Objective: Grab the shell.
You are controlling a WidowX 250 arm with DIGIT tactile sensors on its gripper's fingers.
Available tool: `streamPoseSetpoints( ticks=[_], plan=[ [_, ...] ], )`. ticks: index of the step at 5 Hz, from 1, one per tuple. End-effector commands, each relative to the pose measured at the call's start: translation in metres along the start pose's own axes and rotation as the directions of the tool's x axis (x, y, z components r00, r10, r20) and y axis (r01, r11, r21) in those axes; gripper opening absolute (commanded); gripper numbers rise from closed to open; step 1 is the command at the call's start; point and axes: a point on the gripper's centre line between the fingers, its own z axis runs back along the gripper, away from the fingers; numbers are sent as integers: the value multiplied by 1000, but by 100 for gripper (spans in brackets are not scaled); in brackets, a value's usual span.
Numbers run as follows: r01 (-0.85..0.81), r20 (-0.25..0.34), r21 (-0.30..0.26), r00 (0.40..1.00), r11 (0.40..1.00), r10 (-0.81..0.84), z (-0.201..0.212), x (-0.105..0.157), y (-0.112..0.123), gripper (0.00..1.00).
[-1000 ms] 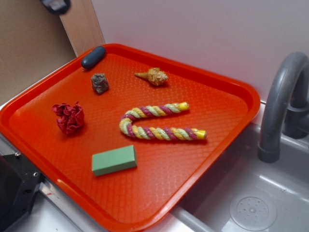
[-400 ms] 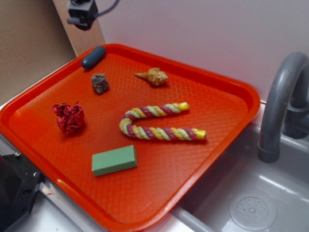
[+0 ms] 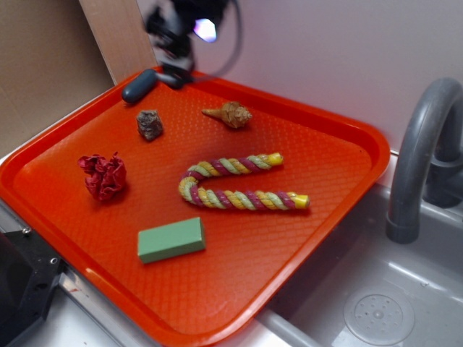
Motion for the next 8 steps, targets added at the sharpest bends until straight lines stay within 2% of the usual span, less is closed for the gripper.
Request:
streamPoseSetpoints(
  ticks=[1,2,3,5,6,7,8],
  plan=[
    [-26,-22,34,999,999,27,-40,29,19,100],
    [-38,-6,-21,999,999,38,-56,32,6,100],
    [-58,54,34,997,998,56,-59,34,-3,0],
    [-158,178,95,974,983,139,-34,17,-6,0],
    [-331,229,141,928,933,294,-6,0,-11,0],
    [-535,186,48,835,844,518,43,-22,-19,0],
    [-676,149,45,732,735,665,85,-33,-33,0]
  ],
)
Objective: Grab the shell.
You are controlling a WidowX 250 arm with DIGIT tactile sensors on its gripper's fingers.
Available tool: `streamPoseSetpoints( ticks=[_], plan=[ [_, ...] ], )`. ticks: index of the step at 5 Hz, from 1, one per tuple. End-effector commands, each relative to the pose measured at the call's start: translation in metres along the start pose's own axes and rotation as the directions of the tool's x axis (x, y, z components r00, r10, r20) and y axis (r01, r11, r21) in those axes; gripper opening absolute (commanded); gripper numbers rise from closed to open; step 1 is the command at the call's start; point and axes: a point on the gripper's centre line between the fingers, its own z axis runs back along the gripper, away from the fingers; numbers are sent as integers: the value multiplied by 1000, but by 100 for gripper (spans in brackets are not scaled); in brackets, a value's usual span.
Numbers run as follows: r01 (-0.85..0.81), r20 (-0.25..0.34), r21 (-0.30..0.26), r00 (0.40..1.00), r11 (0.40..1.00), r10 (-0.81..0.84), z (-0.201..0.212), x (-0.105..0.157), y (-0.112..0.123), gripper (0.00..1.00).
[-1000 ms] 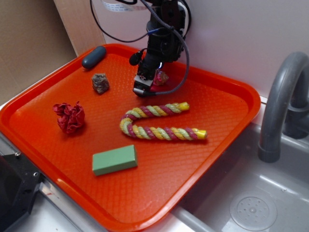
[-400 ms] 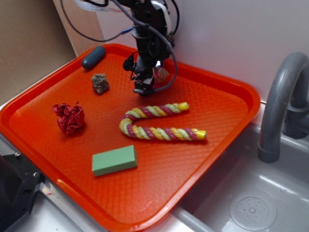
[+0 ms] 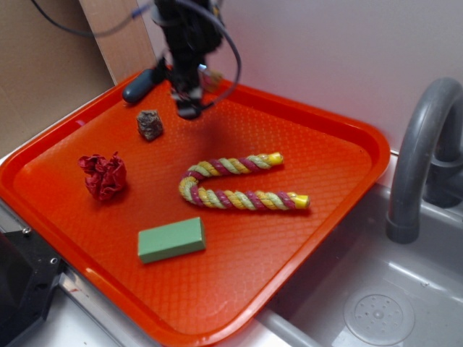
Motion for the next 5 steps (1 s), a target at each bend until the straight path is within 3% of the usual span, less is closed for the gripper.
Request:
streamPoseSetpoints(
  ticks=[1,2,4,5],
  plan=[
    [-332,-22,26,943,943,333,99,-14,-11,0],
    [-430,-10,-18,903,903,430,139,-23,-17,0],
    [-575,47,-103,812,812,582,190,-11,-22,0],
    [-641,-10,-89,766,762,643,179,1,-18,0]
  ],
)
